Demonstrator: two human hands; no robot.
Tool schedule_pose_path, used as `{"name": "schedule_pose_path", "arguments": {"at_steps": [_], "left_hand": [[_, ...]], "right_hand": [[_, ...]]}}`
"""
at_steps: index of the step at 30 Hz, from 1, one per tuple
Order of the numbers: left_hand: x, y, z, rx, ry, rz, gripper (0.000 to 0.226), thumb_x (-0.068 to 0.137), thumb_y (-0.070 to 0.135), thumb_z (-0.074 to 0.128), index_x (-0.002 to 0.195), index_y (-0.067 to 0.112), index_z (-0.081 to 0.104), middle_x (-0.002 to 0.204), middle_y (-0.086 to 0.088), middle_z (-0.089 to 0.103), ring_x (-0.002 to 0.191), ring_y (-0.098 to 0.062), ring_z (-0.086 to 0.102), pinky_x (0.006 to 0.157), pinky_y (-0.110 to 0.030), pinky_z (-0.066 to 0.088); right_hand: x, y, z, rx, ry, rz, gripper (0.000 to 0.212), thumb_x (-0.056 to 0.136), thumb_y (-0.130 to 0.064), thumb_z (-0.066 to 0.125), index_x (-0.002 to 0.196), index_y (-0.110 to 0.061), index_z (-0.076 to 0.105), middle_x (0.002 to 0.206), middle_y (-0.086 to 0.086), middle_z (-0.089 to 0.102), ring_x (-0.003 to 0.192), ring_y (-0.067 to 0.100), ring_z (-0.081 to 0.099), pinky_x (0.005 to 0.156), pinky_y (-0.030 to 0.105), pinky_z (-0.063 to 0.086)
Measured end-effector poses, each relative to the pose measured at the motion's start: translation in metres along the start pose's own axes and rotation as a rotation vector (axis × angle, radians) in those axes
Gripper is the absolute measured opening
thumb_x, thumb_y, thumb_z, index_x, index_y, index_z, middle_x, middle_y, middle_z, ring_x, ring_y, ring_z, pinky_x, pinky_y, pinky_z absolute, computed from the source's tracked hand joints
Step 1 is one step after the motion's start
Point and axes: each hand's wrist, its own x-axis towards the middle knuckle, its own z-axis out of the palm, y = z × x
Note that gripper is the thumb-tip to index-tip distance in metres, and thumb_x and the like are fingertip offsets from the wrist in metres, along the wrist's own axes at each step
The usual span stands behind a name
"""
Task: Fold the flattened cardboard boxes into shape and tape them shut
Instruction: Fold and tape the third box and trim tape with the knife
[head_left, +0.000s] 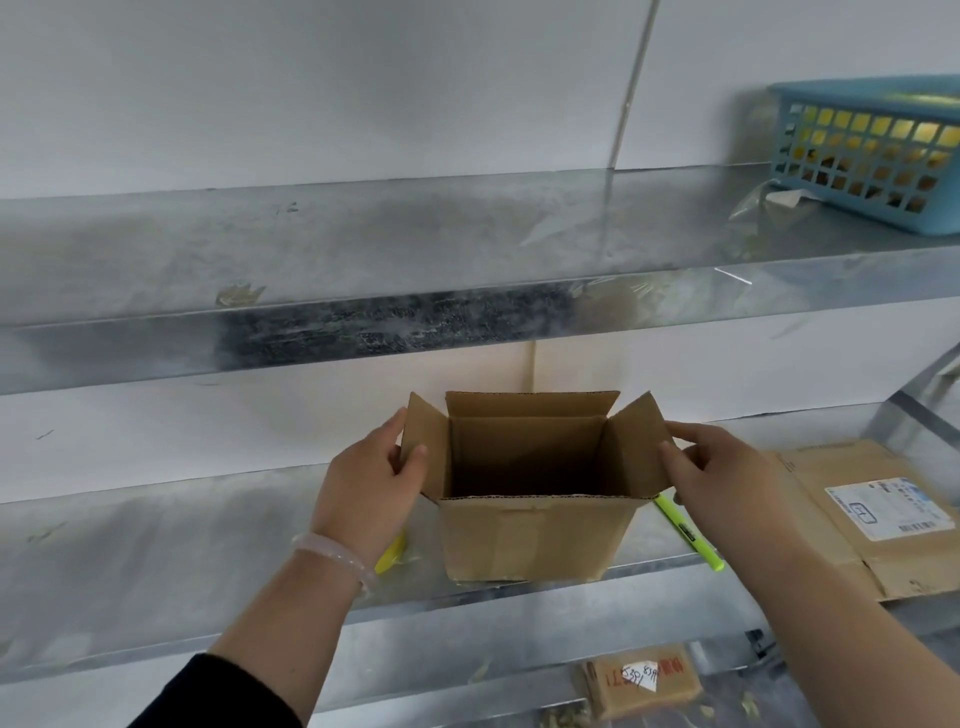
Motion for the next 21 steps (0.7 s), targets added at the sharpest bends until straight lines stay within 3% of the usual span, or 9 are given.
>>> {"name": "schedule_pose_path", "arguments": {"at_steps": [2, 5, 10, 16, 19, 21], "left_hand": [[-0.009, 0.009, -0.004, 0.003, 0.050, -0.001, 0.049, 0.098, 0.027, 0.050, 0.146, 0.026, 0.040, 0.066, 0.003, 0.059, 0.065, -0.006, 0.055, 0.061, -0.002, 0.039], [-0.026, 0.013, -0.013, -0.045, 0.110, -0.091, 0.049, 0.096, 0.028, 0.052, 0.144, 0.027, 0.042, 0.070, 0.007, 0.063, 0.068, -0.003, 0.056, 0.063, -0.006, 0.039], [-0.067, 0.009, -0.037, -0.043, 0.226, -0.203, 0.028, 0.094, 0.030, 0.053, 0.117, 0.028, 0.068, 0.067, 0.007, 0.066, 0.070, -0.009, 0.061, 0.062, -0.012, 0.038], [-0.133, -0.003, -0.069, -0.061, 0.456, -0.352, 0.022, 0.093, 0.024, 0.056, 0.109, 0.027, 0.071, 0.067, 0.007, 0.068, 0.069, -0.009, 0.063, 0.059, -0.012, 0.040], [-0.162, -0.023, -0.089, -0.058, 0.519, -0.420, 0.021, 0.092, 0.023, 0.057, 0.107, 0.028, 0.071, 0.063, 0.006, 0.067, 0.069, -0.009, 0.063, 0.064, -0.021, 0.046], [-0.179, -0.038, -0.105, -0.065, 0.557, -0.443, 0.022, 0.093, 0.023, 0.057, 0.108, 0.031, 0.070, 0.064, 0.008, 0.068, 0.068, -0.008, 0.064, 0.063, -0.022, 0.047]], "right_hand": [[-0.009, -0.010, -0.008, -0.008, 0.008, -0.044, 0.036, 0.100, -0.035, 0.047, 0.134, -0.031, 0.056, 0.074, -0.007, 0.067, 0.066, 0.007, 0.061, 0.049, 0.016, 0.035], [-0.021, -0.022, -0.020, 0.053, 0.012, -0.094, 0.036, 0.100, -0.033, 0.047, 0.135, -0.031, 0.056, 0.075, -0.007, 0.065, 0.068, 0.006, 0.059, 0.050, 0.013, 0.033], [-0.039, -0.038, -0.018, 0.203, -0.035, -0.208, 0.034, 0.096, -0.025, 0.057, 0.129, -0.029, 0.063, 0.070, -0.008, 0.063, 0.068, 0.007, 0.058, 0.059, 0.015, 0.037], [-0.055, -0.057, 0.007, 0.229, -0.215, -0.402, 0.035, 0.095, -0.028, 0.059, 0.129, -0.032, 0.062, 0.068, -0.007, 0.062, 0.069, 0.009, 0.058, 0.064, 0.019, 0.041], [-0.070, -0.075, 0.031, 0.222, -0.288, -0.492, 0.035, 0.097, -0.030, 0.056, 0.131, -0.031, 0.059, 0.070, -0.008, 0.061, 0.073, 0.004, 0.057, 0.061, 0.010, 0.037], [-0.086, -0.095, 0.051, 0.216, -0.323, -0.565, 0.035, 0.098, -0.030, 0.054, 0.133, -0.030, 0.057, 0.070, -0.009, 0.060, 0.074, 0.002, 0.057, 0.060, 0.010, 0.039]]}}
